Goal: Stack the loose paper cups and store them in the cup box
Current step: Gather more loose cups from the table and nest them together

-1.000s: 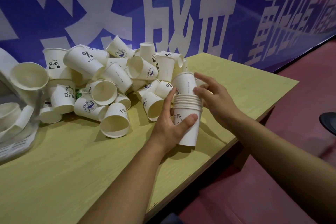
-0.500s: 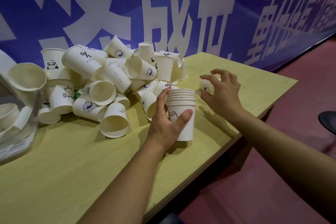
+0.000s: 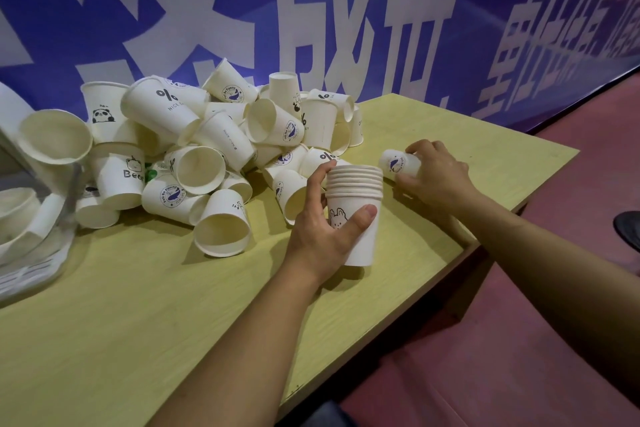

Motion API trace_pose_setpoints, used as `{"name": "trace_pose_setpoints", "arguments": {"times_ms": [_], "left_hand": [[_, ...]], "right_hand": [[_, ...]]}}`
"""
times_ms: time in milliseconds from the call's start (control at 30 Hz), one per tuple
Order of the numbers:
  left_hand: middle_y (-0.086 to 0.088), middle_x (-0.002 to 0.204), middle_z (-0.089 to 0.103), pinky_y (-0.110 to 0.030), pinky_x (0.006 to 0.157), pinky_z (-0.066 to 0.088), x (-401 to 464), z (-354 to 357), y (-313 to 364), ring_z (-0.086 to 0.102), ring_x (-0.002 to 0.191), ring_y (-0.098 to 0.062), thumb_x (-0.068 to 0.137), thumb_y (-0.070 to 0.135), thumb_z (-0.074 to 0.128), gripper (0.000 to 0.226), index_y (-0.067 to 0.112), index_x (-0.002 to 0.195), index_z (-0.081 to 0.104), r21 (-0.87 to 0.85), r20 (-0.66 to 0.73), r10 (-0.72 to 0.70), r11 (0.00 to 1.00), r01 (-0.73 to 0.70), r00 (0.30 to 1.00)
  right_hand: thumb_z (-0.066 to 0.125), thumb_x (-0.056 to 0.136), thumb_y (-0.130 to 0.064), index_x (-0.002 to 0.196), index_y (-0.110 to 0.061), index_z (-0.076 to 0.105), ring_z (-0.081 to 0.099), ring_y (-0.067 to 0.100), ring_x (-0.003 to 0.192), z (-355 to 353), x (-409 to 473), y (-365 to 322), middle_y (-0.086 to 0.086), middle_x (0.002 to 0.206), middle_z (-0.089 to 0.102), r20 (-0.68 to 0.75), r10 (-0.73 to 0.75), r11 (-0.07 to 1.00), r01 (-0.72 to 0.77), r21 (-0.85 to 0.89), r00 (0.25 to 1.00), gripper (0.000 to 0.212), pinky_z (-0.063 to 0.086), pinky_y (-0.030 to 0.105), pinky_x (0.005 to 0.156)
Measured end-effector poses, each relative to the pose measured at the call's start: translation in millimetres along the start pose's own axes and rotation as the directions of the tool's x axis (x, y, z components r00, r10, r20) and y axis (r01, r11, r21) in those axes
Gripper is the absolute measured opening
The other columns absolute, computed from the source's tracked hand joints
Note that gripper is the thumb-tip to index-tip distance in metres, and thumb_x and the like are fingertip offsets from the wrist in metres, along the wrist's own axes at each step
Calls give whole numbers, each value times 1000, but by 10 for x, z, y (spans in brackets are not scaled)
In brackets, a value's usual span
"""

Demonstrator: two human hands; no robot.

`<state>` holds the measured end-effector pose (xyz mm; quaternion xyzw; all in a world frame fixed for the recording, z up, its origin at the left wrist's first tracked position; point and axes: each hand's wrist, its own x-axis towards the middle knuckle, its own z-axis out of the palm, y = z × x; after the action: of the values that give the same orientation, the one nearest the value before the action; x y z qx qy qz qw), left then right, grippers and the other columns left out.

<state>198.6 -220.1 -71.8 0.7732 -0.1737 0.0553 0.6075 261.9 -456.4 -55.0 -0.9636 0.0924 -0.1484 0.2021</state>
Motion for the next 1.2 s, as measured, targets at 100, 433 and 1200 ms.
{"name": "trace_pose_setpoints", "arguments": {"times_ms": [100, 433, 1200], "left_hand": [[20, 104, 60, -14, 66, 53, 0, 1, 12, 61, 86, 12, 59, 74, 63, 81, 63, 132, 30, -12, 3, 5, 1000, -5, 1000], [4, 119, 63, -46, 83, 60, -4, -15, -17, 67, 99, -15, 64, 66, 69, 78, 60, 134, 35, -60, 60, 20, 998, -16, 998], [22, 133, 46, -41, 88, 59, -41, -7, 16, 63, 106, -4, 67, 67, 66, 105, 61, 149, 1, -25, 146, 69, 997, -66, 987]], "right_hand": [[63, 87, -57, 117, -24, 48, 56, 19, 94, -81, -30, -146, -4, 110, 56, 62, -8, 999, 11, -47, 998, 47, 50, 45, 91], [79, 80, -31, 143, -31, 29, 60, 26, 96, -333, -56, -590, 1, 115, 50, 141, -41, 950, -5, 312, 989, 81, 55, 30, 69], [56, 92, -21, 127, -27, 62, 59, 18, 118, -319, -538, -656, -4, 130, 61, 98, -232, 547, 46, 836, 968, 35, 51, 39, 99]]}}
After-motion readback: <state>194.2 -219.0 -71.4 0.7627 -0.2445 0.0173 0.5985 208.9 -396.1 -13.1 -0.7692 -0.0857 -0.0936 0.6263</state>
